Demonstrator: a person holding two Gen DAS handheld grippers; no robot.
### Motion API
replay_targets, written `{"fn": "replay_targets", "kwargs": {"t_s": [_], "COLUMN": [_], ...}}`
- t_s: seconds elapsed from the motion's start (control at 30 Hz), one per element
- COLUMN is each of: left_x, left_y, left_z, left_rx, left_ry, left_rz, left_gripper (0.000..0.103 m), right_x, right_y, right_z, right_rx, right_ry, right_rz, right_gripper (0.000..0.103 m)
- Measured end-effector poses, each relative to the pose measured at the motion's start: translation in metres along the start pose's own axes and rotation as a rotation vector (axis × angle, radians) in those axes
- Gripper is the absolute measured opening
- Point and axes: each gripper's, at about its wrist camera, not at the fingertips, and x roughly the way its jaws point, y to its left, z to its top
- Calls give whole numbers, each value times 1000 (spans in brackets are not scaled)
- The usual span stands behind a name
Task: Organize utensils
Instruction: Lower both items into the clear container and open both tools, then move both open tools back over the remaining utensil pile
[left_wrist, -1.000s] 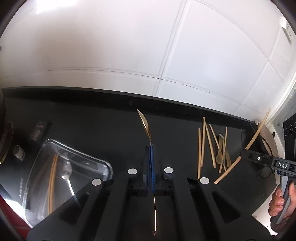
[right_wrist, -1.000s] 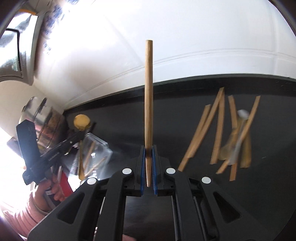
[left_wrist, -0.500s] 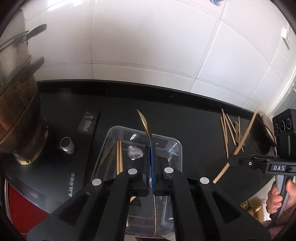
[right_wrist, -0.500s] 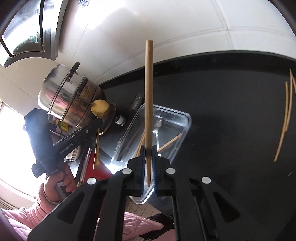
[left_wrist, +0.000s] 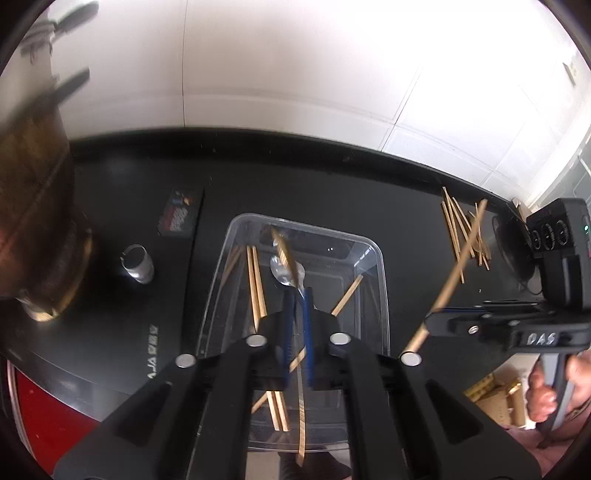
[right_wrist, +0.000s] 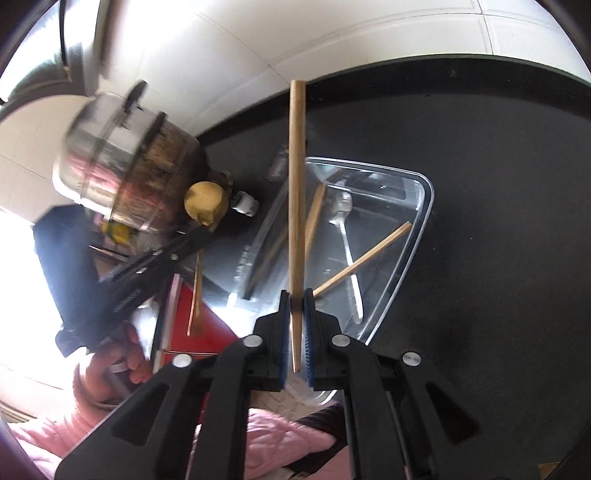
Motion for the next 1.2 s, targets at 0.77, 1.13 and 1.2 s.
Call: {"fn": "replay_targets", "kwargs": {"t_s": [0.77, 1.13, 1.2], "left_x": [87, 142, 155], "left_y": [-134, -232, -242], "left_z": [12, 20, 22], "left_rx": [261, 401, 373], "left_ry": [174, 264, 301], "left_rz": [-115, -135, -150], "left_gripper": [97, 97, 97], "right_x": [-113, -155, -161], "right_y": [-148, -221, -234], "right_z": [-100, -129, -126], "right_rx": [183, 311, 305], "right_ry": [-302, -240, -228], "right_rz": [-548, -790, -820], "right_gripper": [96, 96, 96]}}
